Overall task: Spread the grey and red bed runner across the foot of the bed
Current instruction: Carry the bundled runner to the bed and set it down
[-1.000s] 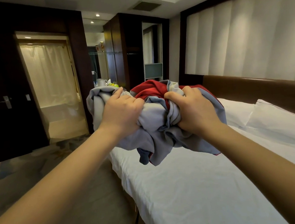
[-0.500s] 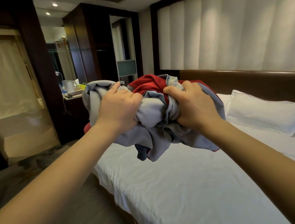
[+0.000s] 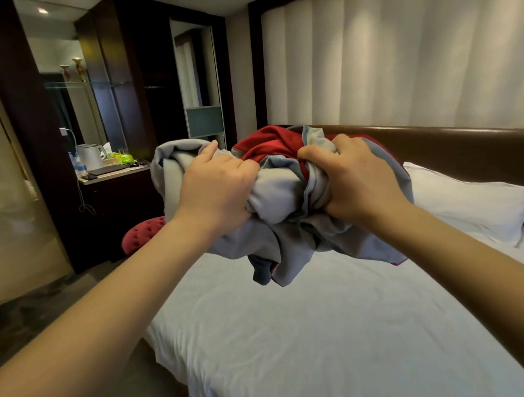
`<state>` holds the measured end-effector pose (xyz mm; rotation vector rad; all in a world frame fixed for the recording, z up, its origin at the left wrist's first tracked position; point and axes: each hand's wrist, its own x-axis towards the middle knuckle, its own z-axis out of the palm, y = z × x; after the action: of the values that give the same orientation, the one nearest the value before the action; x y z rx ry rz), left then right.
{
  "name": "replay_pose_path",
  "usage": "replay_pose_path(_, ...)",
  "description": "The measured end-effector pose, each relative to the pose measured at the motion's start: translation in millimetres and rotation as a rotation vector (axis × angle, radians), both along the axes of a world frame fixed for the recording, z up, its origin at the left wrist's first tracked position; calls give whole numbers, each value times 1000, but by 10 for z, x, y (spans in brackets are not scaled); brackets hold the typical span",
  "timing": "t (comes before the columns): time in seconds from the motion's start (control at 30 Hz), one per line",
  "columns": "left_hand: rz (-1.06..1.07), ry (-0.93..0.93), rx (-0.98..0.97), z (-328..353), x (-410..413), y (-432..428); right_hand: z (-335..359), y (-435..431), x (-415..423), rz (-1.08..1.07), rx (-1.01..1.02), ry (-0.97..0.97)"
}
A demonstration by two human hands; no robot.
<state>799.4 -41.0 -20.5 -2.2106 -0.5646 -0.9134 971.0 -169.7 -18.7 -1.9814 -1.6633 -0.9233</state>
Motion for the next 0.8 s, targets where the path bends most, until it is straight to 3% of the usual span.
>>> replay_pose_path(0.53, -119, -44, 11, 162, 750, 1491, 177, 1351, 637, -84, 29, -12)
replay_pose_path(0.8, -283, -7, 4, 158, 1046, 2301, 125, 1940, 670, -285, 1, 17)
